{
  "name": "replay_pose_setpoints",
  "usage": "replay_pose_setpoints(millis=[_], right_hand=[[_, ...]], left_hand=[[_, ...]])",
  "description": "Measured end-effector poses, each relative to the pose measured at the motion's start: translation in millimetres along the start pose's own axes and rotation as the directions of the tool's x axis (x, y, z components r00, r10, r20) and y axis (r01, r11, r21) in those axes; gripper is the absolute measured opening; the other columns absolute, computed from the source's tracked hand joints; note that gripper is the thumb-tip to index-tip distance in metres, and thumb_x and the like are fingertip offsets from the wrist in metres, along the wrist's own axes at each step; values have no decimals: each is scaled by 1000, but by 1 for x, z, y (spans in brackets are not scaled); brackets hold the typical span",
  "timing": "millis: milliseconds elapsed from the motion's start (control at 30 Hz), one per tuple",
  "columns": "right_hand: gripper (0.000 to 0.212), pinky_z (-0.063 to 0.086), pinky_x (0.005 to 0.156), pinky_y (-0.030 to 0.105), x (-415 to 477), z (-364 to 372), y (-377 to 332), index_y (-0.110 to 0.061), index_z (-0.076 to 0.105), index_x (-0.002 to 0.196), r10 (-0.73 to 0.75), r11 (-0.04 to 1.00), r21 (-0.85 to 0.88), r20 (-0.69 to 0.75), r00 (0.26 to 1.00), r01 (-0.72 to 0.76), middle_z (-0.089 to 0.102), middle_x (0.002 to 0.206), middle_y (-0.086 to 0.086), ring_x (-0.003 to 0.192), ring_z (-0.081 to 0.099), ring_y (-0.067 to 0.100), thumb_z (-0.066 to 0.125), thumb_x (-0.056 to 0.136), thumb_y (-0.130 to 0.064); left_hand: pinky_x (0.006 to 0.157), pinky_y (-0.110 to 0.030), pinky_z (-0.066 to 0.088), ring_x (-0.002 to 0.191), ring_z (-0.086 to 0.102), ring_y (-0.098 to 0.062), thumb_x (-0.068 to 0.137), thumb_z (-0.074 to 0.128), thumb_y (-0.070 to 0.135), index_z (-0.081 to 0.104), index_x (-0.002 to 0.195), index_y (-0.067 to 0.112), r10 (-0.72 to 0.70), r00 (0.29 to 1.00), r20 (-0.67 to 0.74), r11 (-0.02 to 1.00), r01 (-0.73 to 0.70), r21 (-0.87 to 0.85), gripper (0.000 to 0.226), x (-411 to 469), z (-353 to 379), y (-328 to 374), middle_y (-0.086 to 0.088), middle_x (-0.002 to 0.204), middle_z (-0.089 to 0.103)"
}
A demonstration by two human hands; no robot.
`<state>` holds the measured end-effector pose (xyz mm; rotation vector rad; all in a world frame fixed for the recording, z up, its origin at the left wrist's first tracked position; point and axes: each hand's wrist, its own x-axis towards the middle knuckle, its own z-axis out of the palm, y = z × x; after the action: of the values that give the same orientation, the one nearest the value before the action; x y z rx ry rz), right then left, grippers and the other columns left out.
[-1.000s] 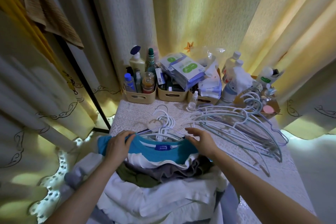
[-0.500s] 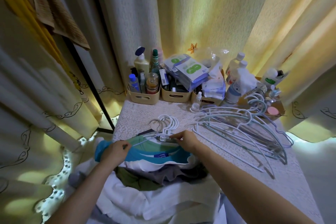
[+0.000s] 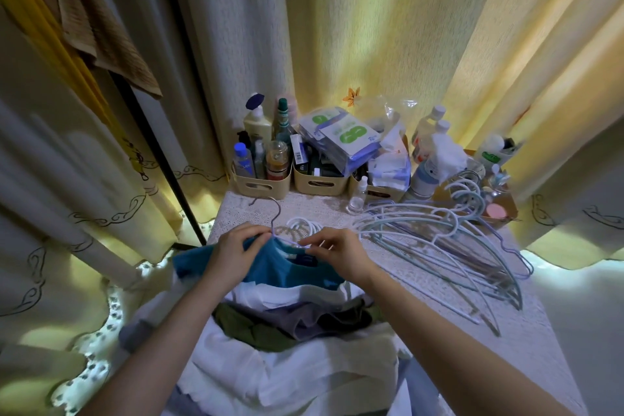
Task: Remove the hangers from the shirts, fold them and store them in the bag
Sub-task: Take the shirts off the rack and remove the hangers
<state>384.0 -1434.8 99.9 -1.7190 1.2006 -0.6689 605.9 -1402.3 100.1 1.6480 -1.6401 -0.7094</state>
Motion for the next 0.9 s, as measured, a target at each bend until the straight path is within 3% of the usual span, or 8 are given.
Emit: replay_pose_setpoints(millis=[100,167,267,333,433,600,733,900], right_hand=[[13,44,60,15,-4,4,-2,-17,73,96,-13,997,-76,2,1000,13,68,82,6,62,54,11,70,84,-12],[14,46,66,24,-9,-1,6,-12,69,97,14,980,-198,74,997,1,69,84,8,68,58,17,71,83,-16],[15,45,73,33,-19,-18,26,-7,68,93,52,889,-457,148,988,22,69,90,13,83,62,27,66,85,-20],[17,45,80,33,-27,-31,35,-9,71,99,31,852,-522,136,990,45,71,99,10,93,62,26,65,84,-17],[19,47,79,31,-35,-43,39,-12,71,100,-33,853,-517,89,995,74,68,98,4,90,60,21,70,83,-18],[20,43,71,24,-45,-57,45,-13,62,82,-15,951,-310,-67,998,-7,62,85,0,78,53,12,79,75,-20],[27,40,70,22,-56,-74,58,-17,65,83,-73,874,-484,-34,997,48,52,87,-3,82,43,10,82,69,-33],[13,47,71,28,-73,-86,78,-19,63,85,-7,865,-502,-34,999,-11,58,88,-5,81,50,12,75,80,-23]], left_hand=[[87,-28,47,99,60,-10,89,63,20,70,100,19,7,993,115,1000,-4,-27,14,0,-2,1,5,99,66],[85,-29,49,95,60,-6,84,69,26,72,95,26,15,985,174,1000,-18,17,11,-6,1,-1,10,94,64],[78,-40,49,82,60,-10,84,69,26,65,75,30,1,996,90,998,-7,61,10,-11,4,-4,7,81,58],[78,-39,47,82,58,-8,85,68,27,64,75,30,-15,999,50,998,12,57,11,-10,2,-7,8,82,55],[78,-34,45,84,56,-5,85,67,28,68,80,24,-7,999,33,998,5,59,7,-6,3,-9,11,86,51],[77,-16,38,90,54,-1,89,62,27,73,92,21,-47,999,-10,999,47,-24,12,8,-2,-5,11,90,51],[77,-18,34,87,54,-10,90,62,20,68,84,18,-82,996,25,996,83,-37,9,13,-6,-1,2,90,52],[81,-32,38,89,54,-23,94,56,23,70,88,5,-164,985,-58,985,160,-64,24,19,-14,-4,-7,90,53]])
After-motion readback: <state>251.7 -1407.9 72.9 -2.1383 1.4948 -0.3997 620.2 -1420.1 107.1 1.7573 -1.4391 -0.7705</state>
